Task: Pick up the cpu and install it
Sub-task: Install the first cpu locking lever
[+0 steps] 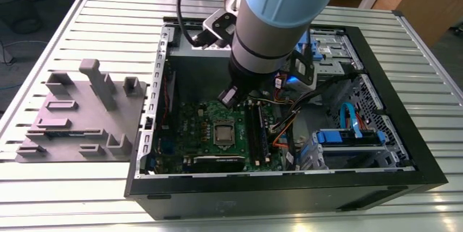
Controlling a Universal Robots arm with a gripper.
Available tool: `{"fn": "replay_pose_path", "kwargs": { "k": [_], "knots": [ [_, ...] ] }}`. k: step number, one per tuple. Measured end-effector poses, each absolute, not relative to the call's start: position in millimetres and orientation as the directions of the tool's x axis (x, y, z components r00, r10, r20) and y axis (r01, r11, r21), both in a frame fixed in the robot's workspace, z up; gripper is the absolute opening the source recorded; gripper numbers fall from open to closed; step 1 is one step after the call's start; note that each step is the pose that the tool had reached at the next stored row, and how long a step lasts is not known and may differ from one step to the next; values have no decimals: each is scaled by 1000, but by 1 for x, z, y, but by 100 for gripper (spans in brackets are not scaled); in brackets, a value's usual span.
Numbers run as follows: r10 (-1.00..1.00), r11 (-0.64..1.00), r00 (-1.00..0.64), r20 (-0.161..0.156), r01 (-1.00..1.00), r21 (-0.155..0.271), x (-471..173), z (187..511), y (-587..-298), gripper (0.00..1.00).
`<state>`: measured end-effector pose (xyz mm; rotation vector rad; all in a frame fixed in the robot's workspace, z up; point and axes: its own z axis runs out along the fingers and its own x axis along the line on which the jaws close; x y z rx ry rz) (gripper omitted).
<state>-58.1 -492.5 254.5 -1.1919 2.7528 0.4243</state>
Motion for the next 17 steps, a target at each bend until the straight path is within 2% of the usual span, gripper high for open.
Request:
{"fn": "replay_pose_path", "kwargs": {
  "k": [17],
  "knots": [
    [-731,614,-648,-214,-762,206,-57,238,-481,11]
  ]
}}
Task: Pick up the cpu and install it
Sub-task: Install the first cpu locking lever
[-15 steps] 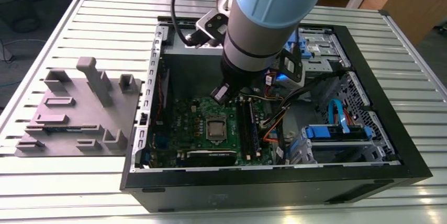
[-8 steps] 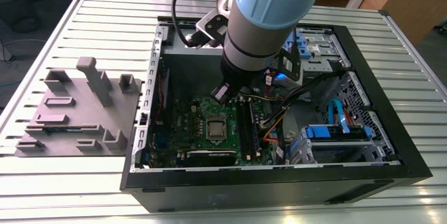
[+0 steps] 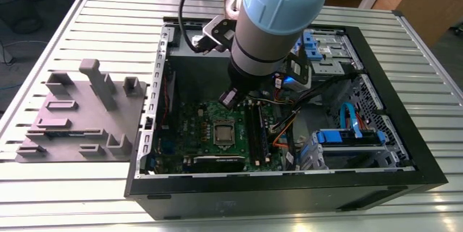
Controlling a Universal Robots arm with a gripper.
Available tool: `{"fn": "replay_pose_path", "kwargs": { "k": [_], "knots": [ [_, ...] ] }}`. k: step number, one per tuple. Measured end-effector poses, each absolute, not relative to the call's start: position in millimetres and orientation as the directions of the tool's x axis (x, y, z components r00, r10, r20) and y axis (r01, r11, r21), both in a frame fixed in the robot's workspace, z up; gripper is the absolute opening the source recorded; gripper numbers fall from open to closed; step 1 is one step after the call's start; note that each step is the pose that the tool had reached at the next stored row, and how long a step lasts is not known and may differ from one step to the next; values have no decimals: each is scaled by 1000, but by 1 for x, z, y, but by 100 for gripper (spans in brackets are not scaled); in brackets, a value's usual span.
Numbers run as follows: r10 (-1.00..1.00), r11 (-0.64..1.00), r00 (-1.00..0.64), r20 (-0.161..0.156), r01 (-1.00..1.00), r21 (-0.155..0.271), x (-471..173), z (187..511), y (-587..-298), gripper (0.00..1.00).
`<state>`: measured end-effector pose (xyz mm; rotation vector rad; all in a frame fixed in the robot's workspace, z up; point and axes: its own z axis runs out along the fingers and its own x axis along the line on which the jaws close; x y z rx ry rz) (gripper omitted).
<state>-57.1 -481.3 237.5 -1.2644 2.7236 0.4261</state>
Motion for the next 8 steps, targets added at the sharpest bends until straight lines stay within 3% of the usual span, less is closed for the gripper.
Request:
{"fn": "replay_pose_path", "kwargs": {
  "k": [8],
  "knots": [
    [-755,585,-619,-214,-785,206,-53,232,-481,11]
  ]
}}
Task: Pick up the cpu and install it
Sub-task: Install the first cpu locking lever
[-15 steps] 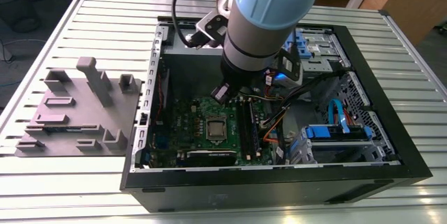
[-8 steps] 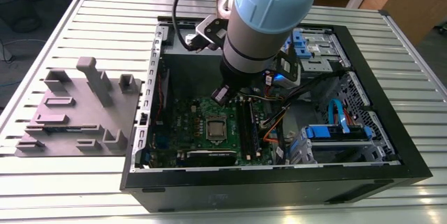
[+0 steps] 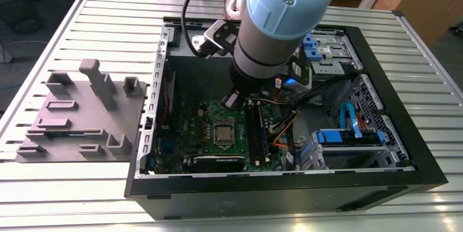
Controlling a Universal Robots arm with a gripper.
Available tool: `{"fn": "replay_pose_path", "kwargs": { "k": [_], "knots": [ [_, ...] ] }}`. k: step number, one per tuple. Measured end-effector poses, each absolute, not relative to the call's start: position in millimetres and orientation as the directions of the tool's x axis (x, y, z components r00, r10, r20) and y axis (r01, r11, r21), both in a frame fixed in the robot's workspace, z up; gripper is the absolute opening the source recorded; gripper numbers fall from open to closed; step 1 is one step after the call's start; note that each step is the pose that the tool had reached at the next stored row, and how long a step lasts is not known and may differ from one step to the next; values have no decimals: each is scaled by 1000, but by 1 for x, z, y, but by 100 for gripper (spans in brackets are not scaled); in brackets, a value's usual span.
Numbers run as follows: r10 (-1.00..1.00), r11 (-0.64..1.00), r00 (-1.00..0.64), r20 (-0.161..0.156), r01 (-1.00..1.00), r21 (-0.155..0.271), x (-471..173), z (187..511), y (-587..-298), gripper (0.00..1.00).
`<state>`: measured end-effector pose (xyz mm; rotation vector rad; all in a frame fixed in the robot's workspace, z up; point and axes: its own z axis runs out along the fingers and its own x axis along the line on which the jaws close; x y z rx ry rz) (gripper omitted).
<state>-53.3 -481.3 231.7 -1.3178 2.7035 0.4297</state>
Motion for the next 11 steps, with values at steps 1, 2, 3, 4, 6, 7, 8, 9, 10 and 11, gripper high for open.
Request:
{"fn": "replay_pose_path", "kwargs": {
  "k": [1,2,3,4,6,7,8,9,10,11],
  "knots": [
    [-756,585,-619,-213,-785,206,-53,231,-481,11],
    [-756,585,-619,-212,-785,205,-53,231,-481,11],
    [-757,585,-619,-211,-785,204,-53,231,-481,11],
    [-757,585,-619,-210,-785,203,-53,231,-481,11],
    [-758,586,-619,-207,-785,201,-53,231,-481,11],
    [-758,586,-619,-207,-785,201,-53,231,-481,11],
    [-758,586,-619,-207,-785,200,-53,231,-481,11],
    [-758,586,-619,-207,-785,200,-53,230,-481,11],
    [-758,586,-619,-207,-785,200,-53,230,-481,11],
    [-758,587,-619,-206,-785,200,-53,230,-481,11]
  ]
}}
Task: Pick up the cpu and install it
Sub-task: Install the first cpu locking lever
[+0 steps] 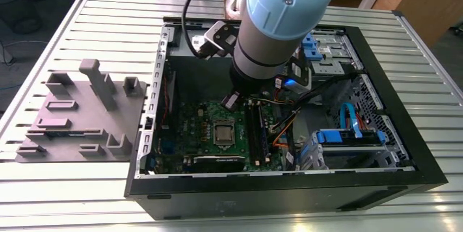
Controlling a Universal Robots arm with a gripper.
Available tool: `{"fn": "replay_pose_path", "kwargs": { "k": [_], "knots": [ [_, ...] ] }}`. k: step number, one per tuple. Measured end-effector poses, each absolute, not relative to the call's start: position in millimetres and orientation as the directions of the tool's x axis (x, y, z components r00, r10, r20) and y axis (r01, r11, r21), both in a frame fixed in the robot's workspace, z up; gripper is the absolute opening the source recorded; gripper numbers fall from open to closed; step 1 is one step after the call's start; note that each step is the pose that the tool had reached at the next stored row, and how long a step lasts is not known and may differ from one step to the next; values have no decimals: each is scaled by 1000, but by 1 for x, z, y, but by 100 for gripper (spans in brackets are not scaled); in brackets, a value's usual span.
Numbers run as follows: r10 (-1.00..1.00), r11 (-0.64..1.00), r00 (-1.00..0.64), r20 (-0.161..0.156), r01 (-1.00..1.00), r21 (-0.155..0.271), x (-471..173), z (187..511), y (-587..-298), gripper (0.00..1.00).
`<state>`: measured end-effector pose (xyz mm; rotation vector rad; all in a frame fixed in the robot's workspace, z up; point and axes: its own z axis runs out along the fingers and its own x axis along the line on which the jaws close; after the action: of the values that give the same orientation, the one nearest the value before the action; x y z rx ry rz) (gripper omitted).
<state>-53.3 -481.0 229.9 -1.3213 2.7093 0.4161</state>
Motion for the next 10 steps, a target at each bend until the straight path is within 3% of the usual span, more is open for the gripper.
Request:
{"fn": "replay_pose_path", "kwargs": {
  "k": [10],
  "knots": [
    [-760,588,-619,-199,-785,195,-55,230,-486,11]
  ]
}}
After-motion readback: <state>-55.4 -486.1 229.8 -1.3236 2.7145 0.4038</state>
